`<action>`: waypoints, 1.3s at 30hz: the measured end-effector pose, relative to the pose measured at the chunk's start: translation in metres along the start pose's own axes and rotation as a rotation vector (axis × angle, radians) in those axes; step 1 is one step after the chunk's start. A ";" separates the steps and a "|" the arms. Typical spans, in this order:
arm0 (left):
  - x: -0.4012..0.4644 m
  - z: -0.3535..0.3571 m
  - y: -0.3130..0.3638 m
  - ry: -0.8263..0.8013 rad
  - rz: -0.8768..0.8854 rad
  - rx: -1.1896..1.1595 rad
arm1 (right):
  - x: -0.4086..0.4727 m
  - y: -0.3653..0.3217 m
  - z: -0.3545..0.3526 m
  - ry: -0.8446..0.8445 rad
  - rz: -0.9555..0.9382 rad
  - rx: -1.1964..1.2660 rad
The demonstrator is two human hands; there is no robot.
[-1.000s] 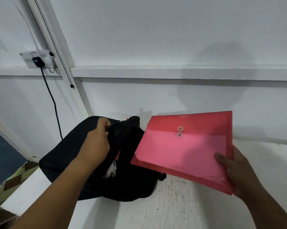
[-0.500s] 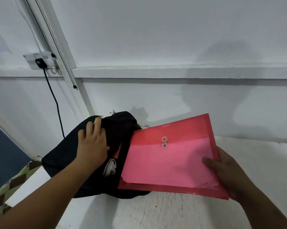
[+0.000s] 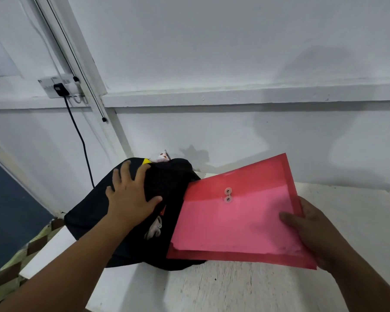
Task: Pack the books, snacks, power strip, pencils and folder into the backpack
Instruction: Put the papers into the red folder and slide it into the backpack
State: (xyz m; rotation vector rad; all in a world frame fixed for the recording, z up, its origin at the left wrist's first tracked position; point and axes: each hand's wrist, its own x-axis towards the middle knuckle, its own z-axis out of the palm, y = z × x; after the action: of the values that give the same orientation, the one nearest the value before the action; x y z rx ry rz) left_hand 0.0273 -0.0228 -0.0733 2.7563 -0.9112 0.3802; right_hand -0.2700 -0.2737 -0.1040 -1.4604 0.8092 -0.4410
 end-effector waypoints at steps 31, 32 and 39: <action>-0.015 0.049 0.009 -0.080 -0.025 -0.153 | 0.057 -0.014 0.174 -0.210 -0.208 -0.481; -0.014 0.047 0.007 -0.071 -0.034 -0.197 | 0.064 -0.014 0.184 -0.221 -0.171 -0.501; -0.012 0.023 -0.001 0.062 -0.058 -0.563 | 0.088 -0.014 0.225 -0.207 -0.051 -0.313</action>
State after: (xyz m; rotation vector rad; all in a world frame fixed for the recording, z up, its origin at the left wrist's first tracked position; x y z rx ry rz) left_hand 0.0227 -0.0223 -0.0991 2.2360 -0.7749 0.1625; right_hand -0.0479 -0.1808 -0.1275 -1.7869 0.6966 -0.2011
